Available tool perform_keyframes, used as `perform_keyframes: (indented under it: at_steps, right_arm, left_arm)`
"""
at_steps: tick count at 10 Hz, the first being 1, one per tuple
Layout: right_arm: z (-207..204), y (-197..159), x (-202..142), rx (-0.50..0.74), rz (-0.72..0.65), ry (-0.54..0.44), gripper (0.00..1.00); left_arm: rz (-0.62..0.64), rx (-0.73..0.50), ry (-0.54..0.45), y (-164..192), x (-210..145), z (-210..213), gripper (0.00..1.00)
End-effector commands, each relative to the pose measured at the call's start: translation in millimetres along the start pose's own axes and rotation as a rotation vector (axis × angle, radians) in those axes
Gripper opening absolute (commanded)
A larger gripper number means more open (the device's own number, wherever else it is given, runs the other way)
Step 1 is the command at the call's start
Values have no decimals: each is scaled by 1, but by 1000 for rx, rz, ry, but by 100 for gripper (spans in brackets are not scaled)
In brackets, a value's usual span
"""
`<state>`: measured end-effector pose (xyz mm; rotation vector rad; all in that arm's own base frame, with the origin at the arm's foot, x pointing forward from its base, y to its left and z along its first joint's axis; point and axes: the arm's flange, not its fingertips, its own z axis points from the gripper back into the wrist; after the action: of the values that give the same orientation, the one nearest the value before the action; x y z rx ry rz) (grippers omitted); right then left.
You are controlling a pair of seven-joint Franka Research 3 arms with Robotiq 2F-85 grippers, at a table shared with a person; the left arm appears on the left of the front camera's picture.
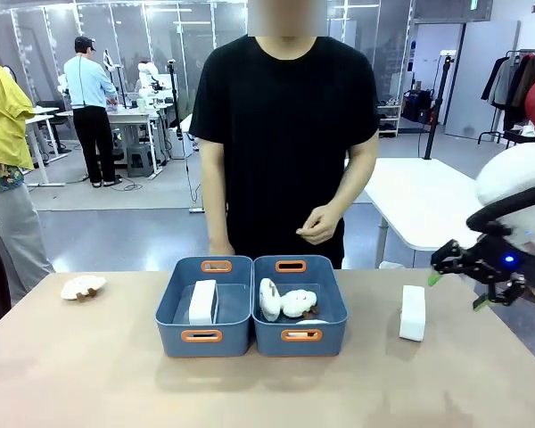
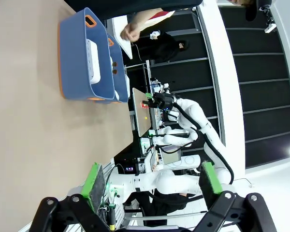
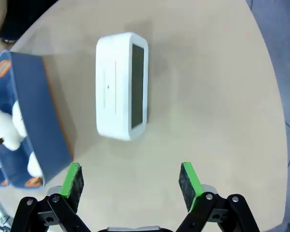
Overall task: Sort the digital clocks into the basket.
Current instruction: Pick up the Digital clock from the table and place it into the empty Plastic storage basket.
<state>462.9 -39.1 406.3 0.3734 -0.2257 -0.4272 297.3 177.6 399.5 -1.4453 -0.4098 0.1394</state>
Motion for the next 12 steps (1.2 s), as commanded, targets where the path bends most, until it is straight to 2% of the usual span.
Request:
perform_keyframes:
  at_steps: [1, 4, 7, 9, 12]
  right_arm:
    - [-23, 22, 24, -86, -4, -31, 100]
    - [-52, 43, 31, -104, -24, -38, 100]
    - [-96, 63, 39, -253, -10, -79, 100]
    - [-112, 72, 42, -245, -8, -106, 100]
    - [-139, 71, 37, -301, -20, -69, 100]
  left_arm:
    - [14, -17, -5, -6, -1, -1, 100]
    - [14, -17, -5, -6, -1, -1, 100]
    - [14, -17, -5, -6, -1, -1, 100]
    - [14, -17, -5, -6, -1, -1, 100]
    - [14, -17, -5, -6, -1, -1, 100]
